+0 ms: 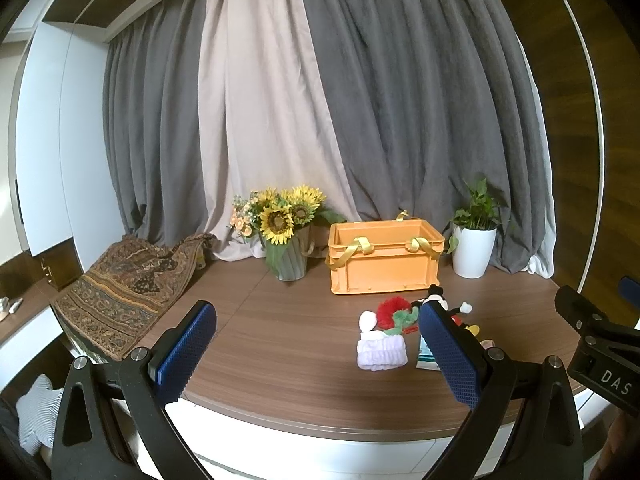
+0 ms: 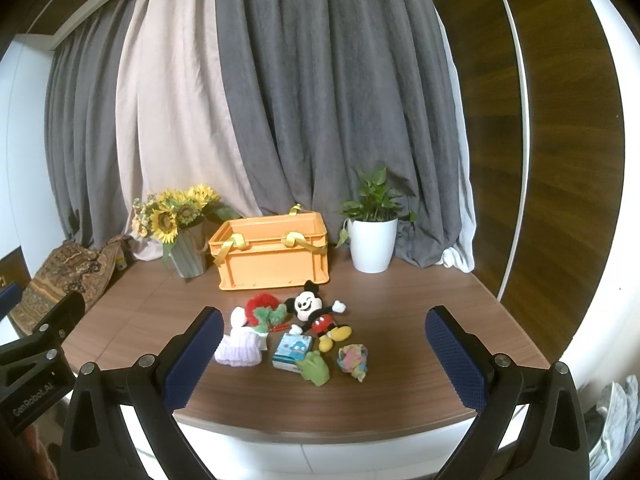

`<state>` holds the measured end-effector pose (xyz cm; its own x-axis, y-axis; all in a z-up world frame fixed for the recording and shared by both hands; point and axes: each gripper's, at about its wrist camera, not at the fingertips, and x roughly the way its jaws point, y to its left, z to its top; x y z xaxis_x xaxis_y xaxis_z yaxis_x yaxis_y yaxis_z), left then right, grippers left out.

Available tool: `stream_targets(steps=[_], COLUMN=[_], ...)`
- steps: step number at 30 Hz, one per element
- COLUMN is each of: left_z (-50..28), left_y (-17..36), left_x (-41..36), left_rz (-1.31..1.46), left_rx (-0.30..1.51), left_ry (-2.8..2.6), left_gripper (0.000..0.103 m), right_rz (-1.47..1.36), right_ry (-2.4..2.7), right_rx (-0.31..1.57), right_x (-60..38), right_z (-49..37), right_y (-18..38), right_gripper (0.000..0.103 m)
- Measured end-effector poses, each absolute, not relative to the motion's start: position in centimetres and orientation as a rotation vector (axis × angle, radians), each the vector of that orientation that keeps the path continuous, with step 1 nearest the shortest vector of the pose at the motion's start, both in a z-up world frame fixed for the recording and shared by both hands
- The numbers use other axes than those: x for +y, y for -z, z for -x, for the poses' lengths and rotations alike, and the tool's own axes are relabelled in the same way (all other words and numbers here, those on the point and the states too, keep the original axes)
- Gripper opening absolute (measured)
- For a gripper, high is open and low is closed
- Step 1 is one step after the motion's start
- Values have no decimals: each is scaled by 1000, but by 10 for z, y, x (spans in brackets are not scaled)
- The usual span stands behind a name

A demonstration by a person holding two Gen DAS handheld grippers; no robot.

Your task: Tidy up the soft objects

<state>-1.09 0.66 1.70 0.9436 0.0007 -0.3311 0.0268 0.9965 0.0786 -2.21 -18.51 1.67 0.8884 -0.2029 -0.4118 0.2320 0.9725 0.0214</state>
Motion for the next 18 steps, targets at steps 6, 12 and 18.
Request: stream_targets(steps=[6,12,18], left_z=[13,14,13], left_y=[-16,-14,-16], left_x=[8,8,8], left_rz=[-82,-81,-82], left_rx=[334,332,331], left_ry=[14,13,13], left_gripper=[103,103,103], right_rz=[-70,-70,-70], right_ry=[225,226,226], right_rx=[420,418,419], right_x=[-185,-185,-185], right_z=[22,22,22], right_y=[-17,-16,-16], right_gripper=[102,102,102])
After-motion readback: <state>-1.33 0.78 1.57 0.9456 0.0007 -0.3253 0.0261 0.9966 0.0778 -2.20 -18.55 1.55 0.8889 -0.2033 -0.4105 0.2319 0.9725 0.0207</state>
